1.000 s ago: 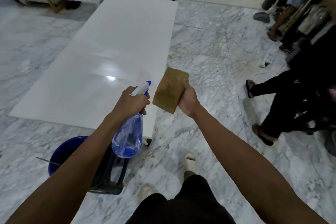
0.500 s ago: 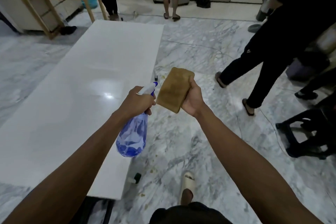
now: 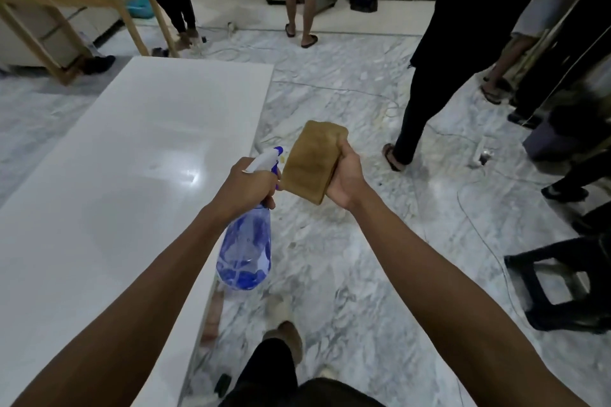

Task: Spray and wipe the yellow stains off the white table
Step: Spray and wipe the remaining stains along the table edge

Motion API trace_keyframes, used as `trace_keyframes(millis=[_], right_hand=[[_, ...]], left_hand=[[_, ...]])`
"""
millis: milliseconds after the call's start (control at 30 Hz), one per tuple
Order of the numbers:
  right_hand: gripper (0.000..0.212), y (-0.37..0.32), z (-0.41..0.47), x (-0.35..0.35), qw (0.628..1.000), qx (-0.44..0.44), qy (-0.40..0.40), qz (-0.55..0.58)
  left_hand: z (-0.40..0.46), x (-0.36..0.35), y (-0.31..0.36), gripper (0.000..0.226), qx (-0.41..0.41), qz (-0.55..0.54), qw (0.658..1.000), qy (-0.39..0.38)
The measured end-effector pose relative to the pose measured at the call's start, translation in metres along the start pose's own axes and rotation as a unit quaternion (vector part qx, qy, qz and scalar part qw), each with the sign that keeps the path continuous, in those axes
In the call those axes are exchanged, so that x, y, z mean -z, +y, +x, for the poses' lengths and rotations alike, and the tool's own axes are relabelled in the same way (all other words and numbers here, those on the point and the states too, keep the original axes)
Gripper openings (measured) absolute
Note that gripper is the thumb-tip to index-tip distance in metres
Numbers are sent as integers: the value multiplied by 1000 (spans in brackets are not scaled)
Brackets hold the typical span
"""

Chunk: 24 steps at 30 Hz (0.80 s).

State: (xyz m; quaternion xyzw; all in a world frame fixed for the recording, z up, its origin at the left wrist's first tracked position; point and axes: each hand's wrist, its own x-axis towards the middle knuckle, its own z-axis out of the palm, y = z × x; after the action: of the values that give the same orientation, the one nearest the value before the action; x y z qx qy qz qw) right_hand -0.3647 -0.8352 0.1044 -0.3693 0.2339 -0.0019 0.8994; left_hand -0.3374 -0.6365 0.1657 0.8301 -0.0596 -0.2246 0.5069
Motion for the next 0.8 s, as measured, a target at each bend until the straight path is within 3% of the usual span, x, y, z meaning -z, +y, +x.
trace_keyframes(millis=[100,367,567,733,800], right_hand=[[67,-18,61,-10,1000,-2,-11,-8],[70,-77,220,-46,1000,10,9,-8],[70,-123,312,-60,1000,7,27,10],[70,-150,398,-59,999,-25,25,5],[69,-161,436,-57,999,-42,10,-3]], left_hand=[[60,4,14,34,2,-2,1000,-6],[235,26,58,28,5,47,998,-33],[330,34,90,45,24,49,998,-44],[408,29,105,21,57,34,998,-23],[441,25,108,25,69,41,997,-8]])
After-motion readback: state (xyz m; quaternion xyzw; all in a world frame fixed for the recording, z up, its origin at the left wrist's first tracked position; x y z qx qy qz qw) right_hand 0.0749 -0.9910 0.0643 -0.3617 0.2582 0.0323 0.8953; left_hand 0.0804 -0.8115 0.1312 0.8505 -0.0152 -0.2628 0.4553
